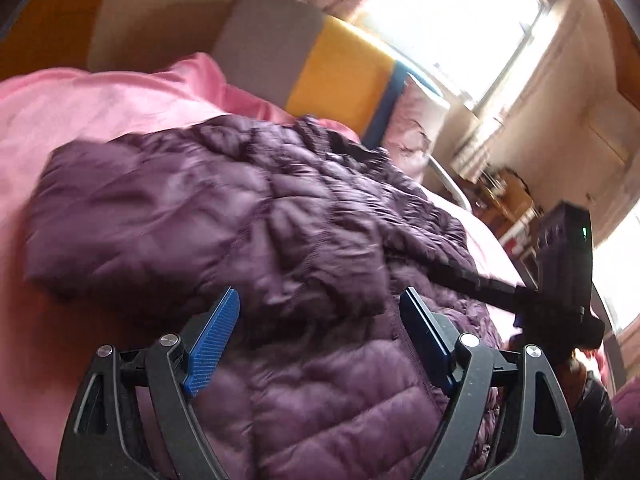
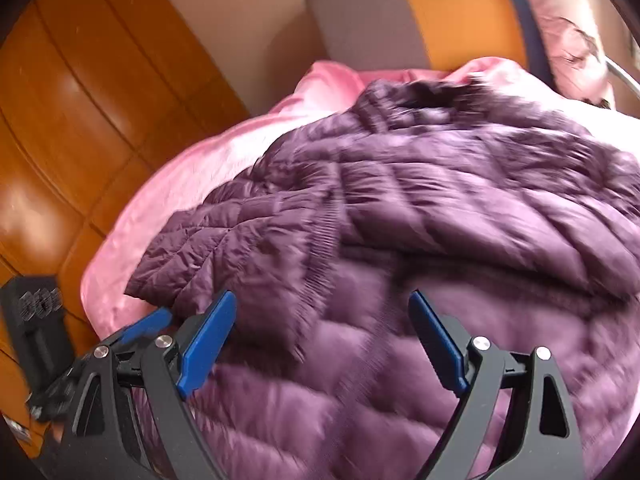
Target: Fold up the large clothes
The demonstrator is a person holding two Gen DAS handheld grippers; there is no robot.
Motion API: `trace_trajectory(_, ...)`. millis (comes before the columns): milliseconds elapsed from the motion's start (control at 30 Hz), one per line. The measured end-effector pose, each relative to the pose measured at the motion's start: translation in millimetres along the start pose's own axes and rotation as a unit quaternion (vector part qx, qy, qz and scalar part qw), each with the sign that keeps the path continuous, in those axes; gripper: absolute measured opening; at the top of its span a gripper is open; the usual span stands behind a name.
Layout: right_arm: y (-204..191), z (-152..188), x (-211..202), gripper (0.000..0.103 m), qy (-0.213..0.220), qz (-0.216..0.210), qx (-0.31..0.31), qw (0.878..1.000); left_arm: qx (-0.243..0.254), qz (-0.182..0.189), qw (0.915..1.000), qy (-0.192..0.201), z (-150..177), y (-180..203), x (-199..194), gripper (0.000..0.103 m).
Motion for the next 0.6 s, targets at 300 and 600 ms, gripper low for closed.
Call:
trace_trajectory(300, -58, -67, 17, 0.01, -0.015, 0.016, -0.076, 0.997, -0.037, -0.004, 0.9993, 0.01, 18, -29, -23, 0.081)
trace_trajectory(600, 25, -118, -108, 0.01, 0.135, 0.08, 0.019, 0.988, -0.012, 0.005, 0.9999, -0.001, 7, -3, 1, 0.081)
Point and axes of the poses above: each gripper's, at about its wrist camera, not at the fingertips, and x roughly the way its jaws point, y to its right, z to its underside, the point moved 3 cm from there along x, roughly the way its jaws point, and after that the axes turned 14 degrees about -x, right-handed, at the moved point
